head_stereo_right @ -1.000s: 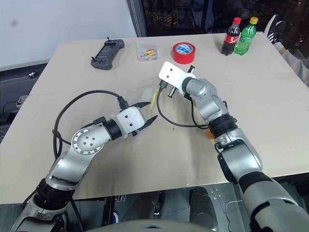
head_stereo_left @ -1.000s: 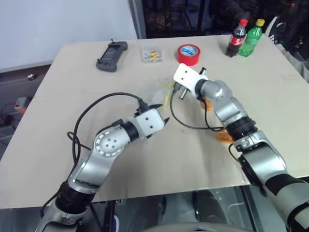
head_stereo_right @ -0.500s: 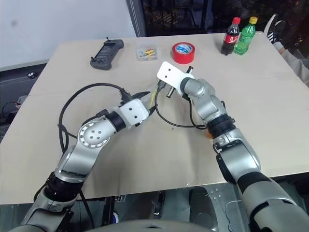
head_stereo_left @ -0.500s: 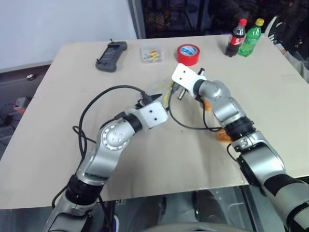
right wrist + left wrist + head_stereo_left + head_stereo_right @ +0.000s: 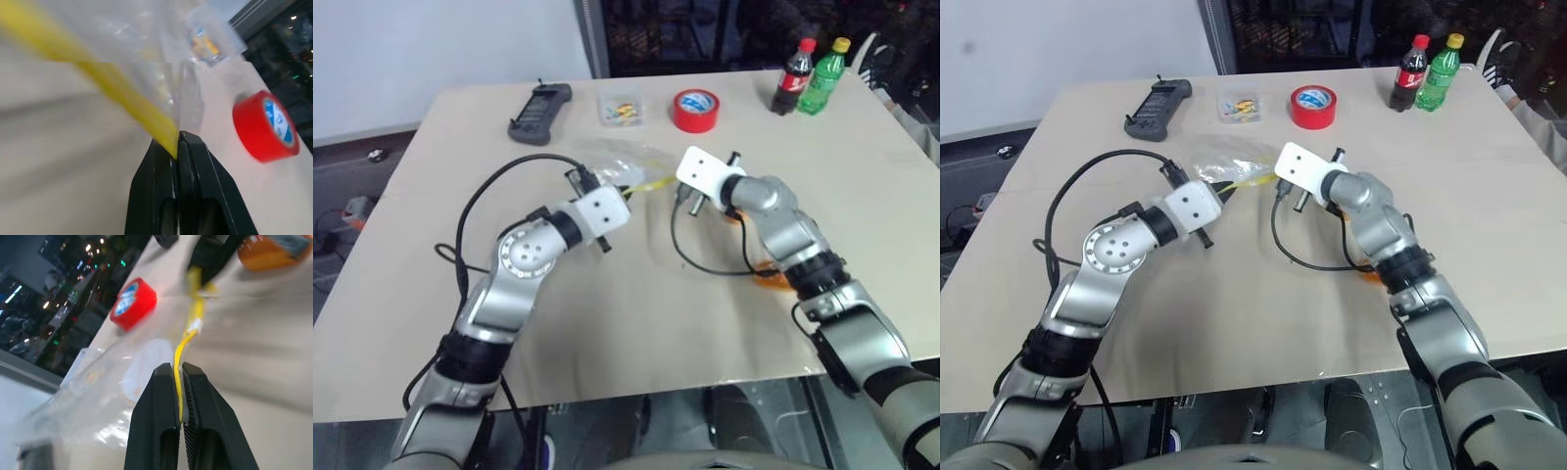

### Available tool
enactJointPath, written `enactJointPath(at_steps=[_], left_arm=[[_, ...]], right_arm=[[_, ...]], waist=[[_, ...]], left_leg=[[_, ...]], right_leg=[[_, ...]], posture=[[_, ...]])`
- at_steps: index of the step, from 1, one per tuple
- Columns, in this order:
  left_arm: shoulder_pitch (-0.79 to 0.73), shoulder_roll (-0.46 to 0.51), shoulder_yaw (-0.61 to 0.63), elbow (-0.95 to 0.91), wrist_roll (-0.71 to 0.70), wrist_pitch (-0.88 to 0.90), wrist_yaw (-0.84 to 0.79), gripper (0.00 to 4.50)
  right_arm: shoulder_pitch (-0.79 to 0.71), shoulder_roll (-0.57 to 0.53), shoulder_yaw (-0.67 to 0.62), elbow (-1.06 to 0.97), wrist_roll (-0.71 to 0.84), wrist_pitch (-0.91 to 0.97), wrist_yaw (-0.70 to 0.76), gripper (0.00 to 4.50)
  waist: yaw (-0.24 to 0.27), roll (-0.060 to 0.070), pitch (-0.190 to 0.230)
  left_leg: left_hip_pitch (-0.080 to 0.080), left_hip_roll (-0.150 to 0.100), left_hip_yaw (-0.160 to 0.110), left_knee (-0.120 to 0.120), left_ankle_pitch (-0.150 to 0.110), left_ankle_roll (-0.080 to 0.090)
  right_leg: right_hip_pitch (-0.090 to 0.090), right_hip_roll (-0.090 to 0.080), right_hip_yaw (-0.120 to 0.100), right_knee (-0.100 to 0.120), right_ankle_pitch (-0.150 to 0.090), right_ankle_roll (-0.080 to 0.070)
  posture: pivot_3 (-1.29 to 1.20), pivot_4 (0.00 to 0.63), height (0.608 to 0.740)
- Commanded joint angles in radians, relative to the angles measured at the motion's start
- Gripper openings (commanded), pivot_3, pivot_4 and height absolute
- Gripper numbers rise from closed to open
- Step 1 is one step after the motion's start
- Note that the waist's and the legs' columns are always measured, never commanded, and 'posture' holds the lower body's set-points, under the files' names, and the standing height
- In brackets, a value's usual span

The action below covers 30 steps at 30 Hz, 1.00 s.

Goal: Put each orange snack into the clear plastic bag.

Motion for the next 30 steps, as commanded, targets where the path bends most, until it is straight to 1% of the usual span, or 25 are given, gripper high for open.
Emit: enactJointPath(at_steps=[1,4,6,7,9,10,11,15,18,22,25,27,30], left_arm=[[-0.061,-0.003,0.076,0.171,-0.116,-0.17,-0.072,0.0],[-0.094,-0.01,0.088,0.27,-0.197,-0.229,-0.175,0.0],[-0.11,-0.01,0.089,0.307,-0.234,-0.251,-0.239,0.0],[-0.117,-0.013,0.094,0.317,-0.254,-0.249,-0.258,0.0],[-0.12,-0.015,0.099,0.33,-0.285,-0.257,-0.299,0.0],[-0.119,-0.016,0.103,0.333,-0.304,-0.264,-0.319,0.0],[-0.118,-0.02,0.109,0.332,-0.327,-0.26,-0.335,0.0],[-0.108,-0.025,0.124,0.309,-0.392,-0.232,-0.386,0.0],[-0.096,-0.019,0.124,0.297,-0.404,-0.235,-0.41,0.0],[-0.073,-0.008,0.135,0.268,-0.414,-0.234,-0.433,0.0],[-0.055,0.0,0.141,0.252,-0.411,-0.228,-0.432,0.0],[-0.044,0.006,0.147,0.245,-0.408,-0.222,-0.418,0.0],[-0.04,0.009,0.151,0.239,-0.41,-0.219,-0.411,0.0]], right_arm=[[0.093,-0.036,-0.094,-0.24,0.054,0.11,0.018,1.38],[0.181,-0.044,-0.149,-0.448,0.133,0.255,0.068,1.38],[0.223,-0.025,-0.187,-0.556,0.19,0.354,0.073,1.38],[0.233,-0.006,-0.202,-0.589,0.216,0.393,0.066,1.0],[0.244,0.054,-0.234,-0.636,0.29,0.483,0.051,0.67],[0.245,0.082,-0.238,-0.646,0.311,0.511,0.034,0.14],[0.242,0.109,-0.242,-0.65,0.326,0.534,0.016,0.06],[0.22,0.187,-0.23,-0.628,0.361,0.578,-0.043,0.06],[0.209,0.202,-0.22,-0.594,0.368,0.567,-0.071,0.06],[0.19,0.224,-0.24,-0.54,0.393,0.55,-0.106,0.06],[0.187,0.228,-0.258,-0.538,0.43,0.557,-0.107,0.06],[0.21,0.198,-0.262,-0.594,0.494,0.601,-0.048,0.06],[0.238,0.15,-0.263,-0.663,0.556,0.635,-0.007,0.06]], waist=[[0.001,0.0,0.0],[-0.004,0.0,0.0],[-0.006,0.0,0.0],[-0.008,0.0,0.0],[-0.008,0.0,0.0],[-0.008,0.0,0.0],[-0.008,0.0,0.0],[-0.005,0.0,0.0],[-0.005,0.0,0.0],[-0.006,0.0,0.0],[-0.006,0.0,0.0],[-0.006,0.0,0.0],[-0.004,0.0,0.0]], left_leg=[[0.0,0.0,0.0,0.0,0.0,0.0],[-0.003,0.0,0.001,0.001,0.0,0.0],[-0.003,0.0,0.002,0.002,0.0,0.0],[-0.003,0.0,0.002,0.002,0.0,0.0],[-0.003,0.001,0.002,0.002,0.0,0.0],[-0.002,0.001,0.002,0.002,0.0,0.0],[-0.002,0.001,0.002,0.002,0.0,0.0],[-0.002,0.001,0.002,0.002,0.0,0.0],[-0.002,0.001,0.002,0.003,0.0,0.0],[-0.002,0.001,0.003,0.003,0.0,0.0],[-0.002,0.001,0.003,0.003,0.0,0.0],[-0.002,0.001,0.003,0.002,0.0,0.0],[-0.002,0.001,0.002,0.002,0.0,0.0]], right_leg=[[0.0,0.0,0.0,0.0,0.0,0.0],[-0.002,-0.001,0.0,0.0,0.0,0.0],[-0.003,-0.001,0.001,0.0,0.0,0.0],[-0.003,-0.001,0.001,0.0,0.0,0.0],[-0.003,0.0,0.001,0.001,0.0,0.0],[-0.003,0.0,0.001,0.002,0.0,0.0],[-0.003,0.0,0.001,0.002,0.0,0.0],[-0.003,0.0,0.001,0.003,0.001,-0.002],[-0.003,0.0,0.001,0.004,0.002,-0.002],[-0.003,0.0,0.001,0.004,0.002,-0.002],[-0.003,0.001,0.001,0.004,0.002,-0.002],[-0.003,0.001,0.001,0.003,0.002,-0.002],[-0.003,0.001,0.001,0.003,0.002,-0.002]], posture=[[0.0,0.15,0.74],[0.0,0.15,0.74],[0.0,0.15,0.74],[0.0,0.15,0.74],[0.0,0.15,0.74],[0.0,0.15,0.74],[0.0,0.15,0.74],[0.0,0.15,0.74],[0.0,0.15,0.74],[0.0,0.15,0.74],[0.0,0.15,0.74],[0.0,0.15,0.74],[0.0,0.15,0.74]])
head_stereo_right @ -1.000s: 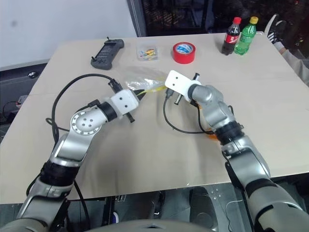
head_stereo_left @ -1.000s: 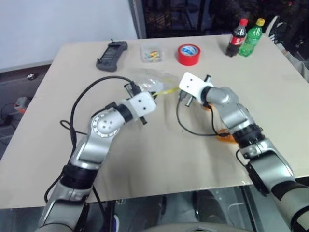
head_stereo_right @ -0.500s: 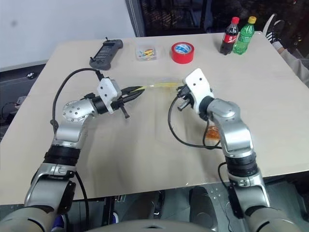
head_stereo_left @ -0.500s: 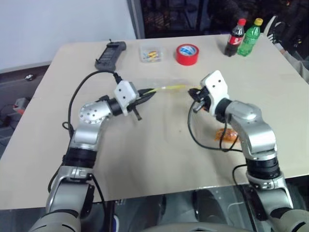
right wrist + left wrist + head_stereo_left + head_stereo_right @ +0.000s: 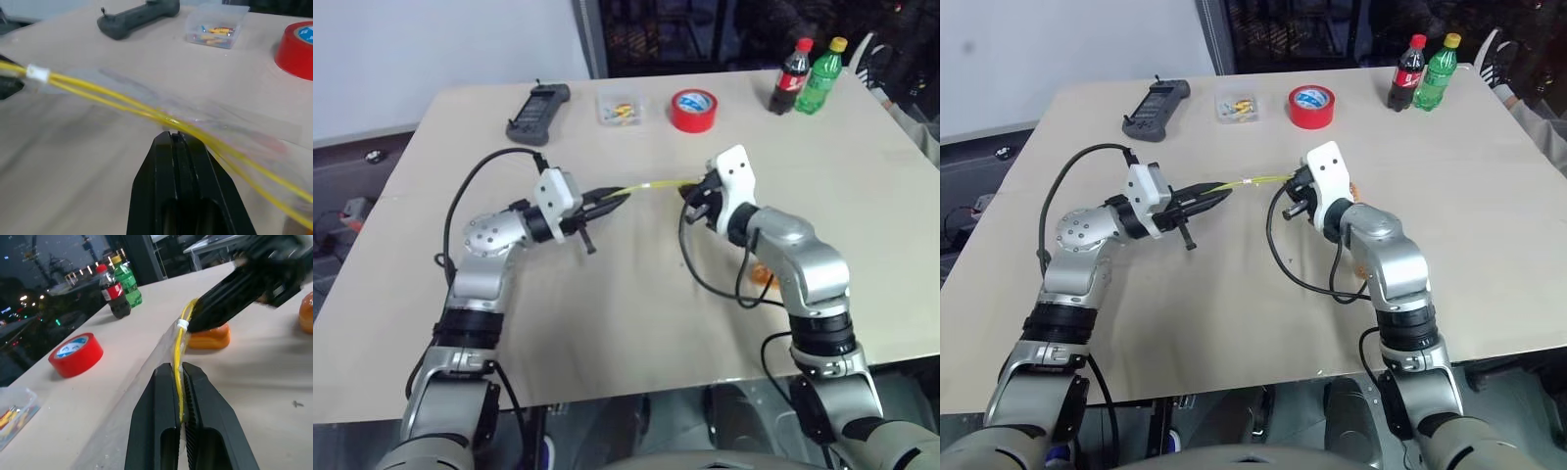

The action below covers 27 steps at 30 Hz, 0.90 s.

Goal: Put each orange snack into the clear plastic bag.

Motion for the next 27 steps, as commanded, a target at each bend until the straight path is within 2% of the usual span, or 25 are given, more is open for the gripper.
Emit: enactJointPath(at_steps=[1,6,19,23,27], left_arm=[[0.001,0.016,0.034,-0.047,-0.008,-0.004,0.012,0.0],[0.012,0.019,0.038,-0.065,-0.015,0.004,0.013,0.0],[0.024,0.018,0.039,-0.102,-0.03,0.025,0.004,0.0],[0.042,0.023,0.024,-0.128,-0.039,0.027,-0.024,0.0],[0.072,0.029,0.008,-0.154,-0.042,0.031,-0.061,0.0]], right_arm=[[0.015,-0.038,-0.03,-0.116,0.091,0.036,0.043,0.06],[-0.008,-0.059,-0.083,-0.102,0.128,0.051,-0.011,0.06],[0.001,-0.056,-0.046,0.013,0.111,-0.035,-0.073,0.06],[-0.005,0.024,-0.081,0.071,0.144,-0.037,-0.12,0.06],[-0.04,0.139,-0.113,0.233,0.142,-0.1,-0.194,0.06]], waist=[[0.001,0.0,0.0],[0.0,0.0,0.0],[0.0,0.0,0.0],[-0.002,0.0,0.0],[-0.002,0.0,0.0]], left_leg=[[0.0,0.0,0.0,0.0,0.0,0.0],[0.0,0.0,0.0,0.0,0.0,0.0],[0.0,0.0,0.001,0.0,0.0,0.0],[0.001,0.0,0.002,0.0,0.0,0.0],[0.002,0.001,0.004,-0.001,0.0,0.0]], right_leg=[[0.0,0.0,0.0,0.0,0.0,0.0],[0.0,0.0,0.0,0.0,0.0,0.0],[0.0,0.0,0.001,0.0,0.0,0.0],[0.0,0.0,0.001,0.0,0.0,0.0],[0.0,0.001,0.004,0.001,0.0,-0.001]], posture=[[0.0,0.15,0.74],[0.0,0.15,0.74],[0.0,0.15,0.74],[0.0,0.15,0.74],[0.0,0.15,0.74]])
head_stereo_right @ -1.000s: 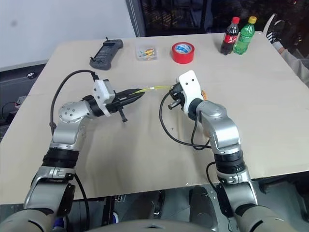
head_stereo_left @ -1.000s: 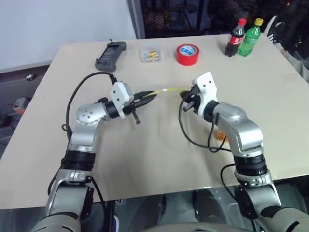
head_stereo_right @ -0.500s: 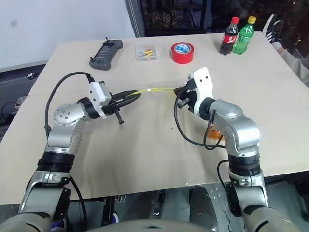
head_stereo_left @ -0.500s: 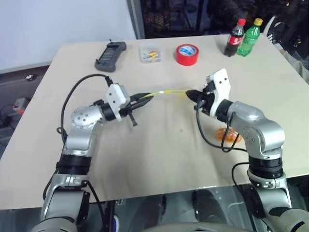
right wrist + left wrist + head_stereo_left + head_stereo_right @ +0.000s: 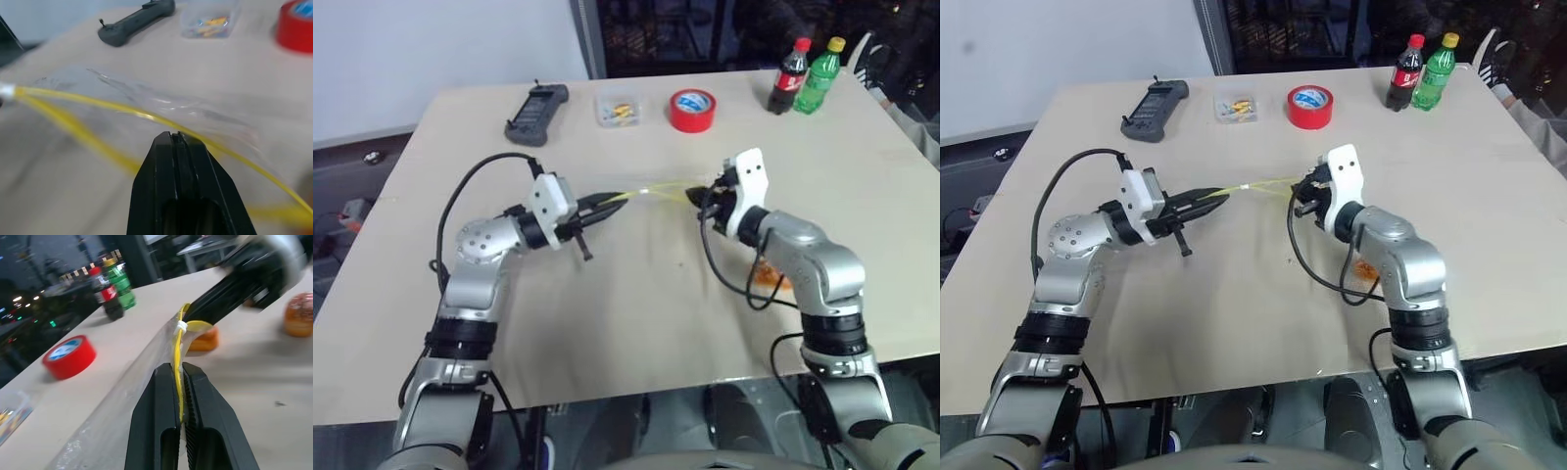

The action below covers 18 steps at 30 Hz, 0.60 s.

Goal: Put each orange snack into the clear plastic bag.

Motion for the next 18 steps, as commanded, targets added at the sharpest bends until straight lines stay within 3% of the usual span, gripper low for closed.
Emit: enactJointPath(at_steps=[1,2,5,8,13,18], left_arm=[[0.02,0.015,0.001,-0.052,-0.017,0.0,-0.026,0.0],[0.027,0.017,0.002,-0.051,-0.015,-0.002,-0.031,0.0],[0.044,0.028,0.016,-0.044,-0.008,-0.009,-0.031,0.0],[0.056,0.032,0.022,-0.04,-0.001,-0.013,-0.02,0.0],[0.084,0.017,0.021,-0.04,0.007,-0.01,0.019,0.0],[0.096,-0.01,0.013,-0.032,0.045,-0.009,0.097,0.0]], right_arm=[[-0.036,0.035,0.023,0.093,-0.036,-0.126,-0.042,0.06],[-0.04,0.028,0.064,0.126,-0.09,-0.202,-0.05,0.06],[-0.052,-0.13,0.348,0.221,-0.417,-0.566,-0.048,0.06],[-0.068,-0.208,0.468,0.287,-0.556,-0.762,-0.04,0.06],[-0.108,-0.277,0.567,0.388,-0.743,-0.959,-0.077,2.27],[-0.101,-0.328,0.547,0.369,-0.819,-1.003,-0.076,4.46]], waist=[[0.002,0.0,0.0],[0.003,0.0,0.0],[0.004,0.0,0.0],[0.001,0.0,0.0],[-0.008,0.0,0.0],[0.002,0.0,0.0]], left_leg=[[0.0,0.0,0.0,0.0,0.0,0.0],[0.0,0.0,0.001,0.0,0.0,0.0],[0.0,-0.001,0.003,0.0,0.0,0.0],[0.0,-0.001,0.004,0.0,0.0,0.0],[0.0,0.001,0.006,0.0,0.0,0.0],[0.0,0.001,0.006,0.0,0.0,0.0]], right_leg=[[0.0,0.0,0.0,0.001,0.0,0.0],[-0.001,0.0,0.001,0.0,0.0,0.0],[-0.002,0.0,0.002,0.0,0.0,0.0],[-0.003,0.0,0.002,0.0,0.0,0.0],[-0.003,0.002,0.005,0.001,0.0,0.0],[-0.003,0.002,0.006,0.001,0.0,0.0]], posture=[[0.0,0.15,0.74],[0.0,0.15,0.74],[0.0,0.15,0.74],[0.0,0.15,0.74],[0.0,0.15,0.74],[0.0,0.15,0.74]])
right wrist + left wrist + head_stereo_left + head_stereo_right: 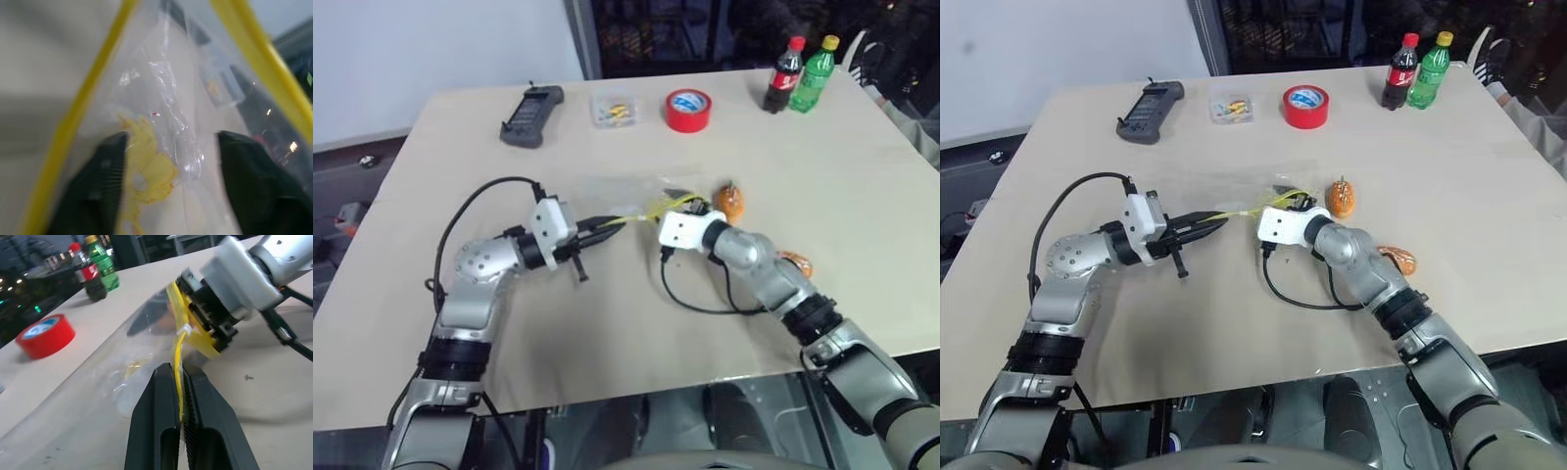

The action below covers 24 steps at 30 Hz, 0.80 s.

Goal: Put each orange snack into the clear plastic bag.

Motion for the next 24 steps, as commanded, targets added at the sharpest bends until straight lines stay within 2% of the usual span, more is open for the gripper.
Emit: enactJointPath(at_steps=[1,7,10,13,17,20,24], left_arm=[[-0.004,-0.016,0.019,-0.006,0.031,-0.007,0.068,0.0],[-0.042,-0.046,0.023,0.063,0.089,-0.008,0.165,0.0],[-0.079,-0.061,0.027,0.103,0.096,0.008,0.206,0.0],[-0.102,-0.074,0.028,0.121,0.093,0.018,0.223,0.0],[-0.109,-0.082,0.025,0.106,0.077,0.029,0.214,0.0],[-0.092,-0.084,0.026,0.066,0.053,0.042,0.197,0.0],[-0.07,-0.075,0.035,0.022,0.033,0.059,0.183,0.0]], right_arm=[[-0.003,-0.042,-0.045,-0.071,-0.033,-0.017,0.008,4.46],[0.16,-0.102,-0.203,-0.355,0.12,0.194,0.176,4.46],[0.249,-0.093,-0.298,-0.543,0.214,0.372,0.237,4.46],[0.305,-0.033,-0.391,-0.673,0.304,0.587,0.232,4.46],[0.277,0.082,-0.483,-0.636,0.313,0.79,0.099,4.46],[0.218,0.167,-0.532,-0.519,0.357,0.837,0.031,4.46],[0.133,0.214,-0.577,-0.335,0.394,0.839,-0.027,4.46]], waist=[[0.004,0.0,0.0],[0.012,0.0,0.0],[0.014,0.0,0.0],[0.009,0.0,0.0],[0.007,-0.001,0.0],[0.006,-0.001,0.0],[0.006,0.0,0.0]], left_leg=[[0.0,0.0,0.0,0.0,0.0,0.0],[0.0,0.0,0.0,0.0,0.0,0.0],[0.0,0.0,-0.001,0.0,0.0,0.0],[0.0,0.001,-0.001,0.0,0.0,0.001],[0.001,0.001,0.0,0.0,-0.001,0.002],[0.001,0.001,0.001,0.001,-0.001,0.002],[0.001,0.001,0.002,0.001,-0.001,0.001]], right_leg=[[0.0,0.0,0.0,0.0,0.0,0.0],[0.001,0.0,0.0,-0.001,0.0,0.0],[0.001,0.0,0.0,-0.001,0.0,0.0],[0.001,0.0,0.0,-0.001,0.0,0.0],[0.001,0.001,0.0,0.001,0.0,0.0],[0.001,0.001,0.001,0.002,0.0,0.0],[0.0,0.001,0.002,0.003,0.001,-0.001]], posture=[[0.0,0.15,0.74],[0.0,0.15,0.74],[0.0,0.15,0.74],[0.0,0.15,0.74],[0.0,0.15,0.74],[0.0,0.15,0.74],[0.0,0.15,0.74]])
